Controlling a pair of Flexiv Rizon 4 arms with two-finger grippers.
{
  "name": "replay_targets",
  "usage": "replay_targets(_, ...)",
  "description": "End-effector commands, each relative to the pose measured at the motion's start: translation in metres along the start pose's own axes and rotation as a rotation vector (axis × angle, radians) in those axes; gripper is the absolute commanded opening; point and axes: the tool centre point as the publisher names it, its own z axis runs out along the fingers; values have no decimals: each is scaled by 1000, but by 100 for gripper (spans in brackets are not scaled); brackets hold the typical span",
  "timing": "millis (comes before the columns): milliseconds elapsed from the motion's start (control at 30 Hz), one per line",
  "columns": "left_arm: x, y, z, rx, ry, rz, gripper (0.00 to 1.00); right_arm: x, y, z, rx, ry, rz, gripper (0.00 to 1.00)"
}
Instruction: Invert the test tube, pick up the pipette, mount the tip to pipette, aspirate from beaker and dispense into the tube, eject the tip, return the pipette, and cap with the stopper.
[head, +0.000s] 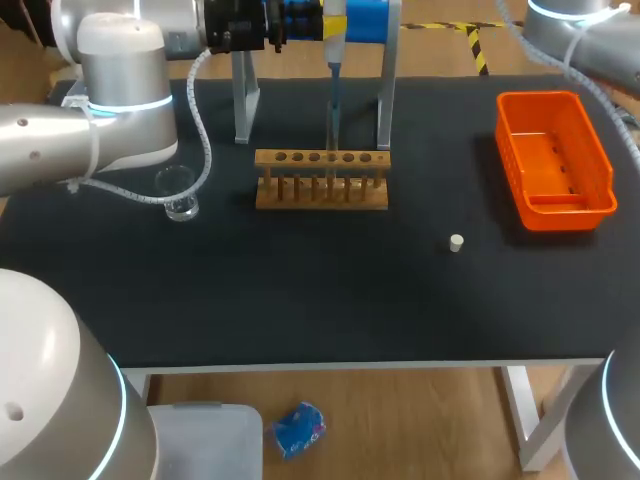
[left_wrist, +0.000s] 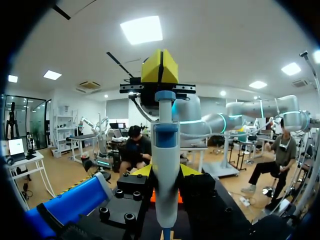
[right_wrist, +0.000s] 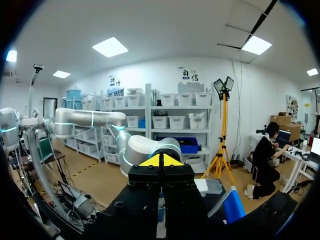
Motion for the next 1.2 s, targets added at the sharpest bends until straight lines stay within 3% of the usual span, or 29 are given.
replay_targets(33, 1, -1, 0, -2, -3, -1, 0, 11, 10, -14, 45, -8, -2, 100)
replay_targets(233, 1, -1, 0, -2, -3, -1, 0, 28, 15, -36, 115, 1, -14, 100)
replay_targets(400, 1, -1, 0, -2, -3, -1, 0, 40, 3, -54, 178, 14, -6, 100)
replay_targets(800, 1, -1, 0, -2, -3, -1, 0, 56, -57, -86, 311, -1, 3, 100)
replay_targets(1133, 1, -1, 0, -2, -3, -1, 0, 68, -118, -94, 466, -23, -21, 100)
replay_targets(1200, 1, -1, 0, -2, -3, -1, 0, 68, -118, -94, 466, -23, -21, 100)
